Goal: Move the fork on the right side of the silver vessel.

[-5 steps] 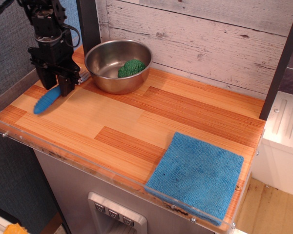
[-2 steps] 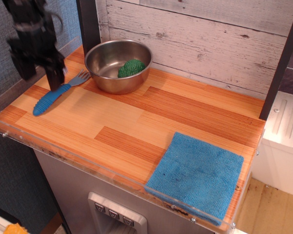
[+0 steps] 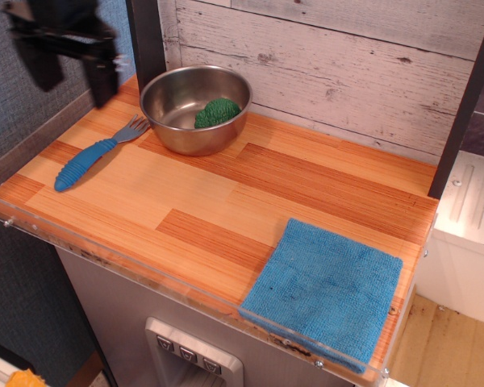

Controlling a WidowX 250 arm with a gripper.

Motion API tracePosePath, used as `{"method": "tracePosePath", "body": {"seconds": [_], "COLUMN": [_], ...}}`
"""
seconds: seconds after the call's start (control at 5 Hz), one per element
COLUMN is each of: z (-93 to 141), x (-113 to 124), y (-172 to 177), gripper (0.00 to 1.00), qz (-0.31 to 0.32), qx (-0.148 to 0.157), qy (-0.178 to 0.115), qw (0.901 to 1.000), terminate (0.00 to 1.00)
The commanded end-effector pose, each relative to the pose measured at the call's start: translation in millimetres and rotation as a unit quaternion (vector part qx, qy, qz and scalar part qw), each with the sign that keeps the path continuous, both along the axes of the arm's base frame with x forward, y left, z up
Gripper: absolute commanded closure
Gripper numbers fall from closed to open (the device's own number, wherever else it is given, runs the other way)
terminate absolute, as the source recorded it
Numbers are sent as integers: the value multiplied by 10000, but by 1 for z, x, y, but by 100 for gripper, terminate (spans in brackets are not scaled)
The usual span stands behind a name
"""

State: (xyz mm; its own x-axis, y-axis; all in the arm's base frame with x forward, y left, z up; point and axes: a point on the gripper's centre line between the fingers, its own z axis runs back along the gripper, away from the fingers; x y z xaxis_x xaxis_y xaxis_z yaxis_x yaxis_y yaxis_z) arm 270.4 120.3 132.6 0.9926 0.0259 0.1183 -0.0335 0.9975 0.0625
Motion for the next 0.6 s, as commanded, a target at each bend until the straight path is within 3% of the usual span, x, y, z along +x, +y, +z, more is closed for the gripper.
{"method": "tracePosePath", "body": {"seconds": [0.0, 0.4], "z": [-2, -1], "x": [-6, -5], "y": [-86, -105], "gripper": [0, 0], "qz": [-476, -699], "qx": [-114, 187], "qy": [25, -111], "qw": [9988, 9973], "terminate": [0, 0]}}
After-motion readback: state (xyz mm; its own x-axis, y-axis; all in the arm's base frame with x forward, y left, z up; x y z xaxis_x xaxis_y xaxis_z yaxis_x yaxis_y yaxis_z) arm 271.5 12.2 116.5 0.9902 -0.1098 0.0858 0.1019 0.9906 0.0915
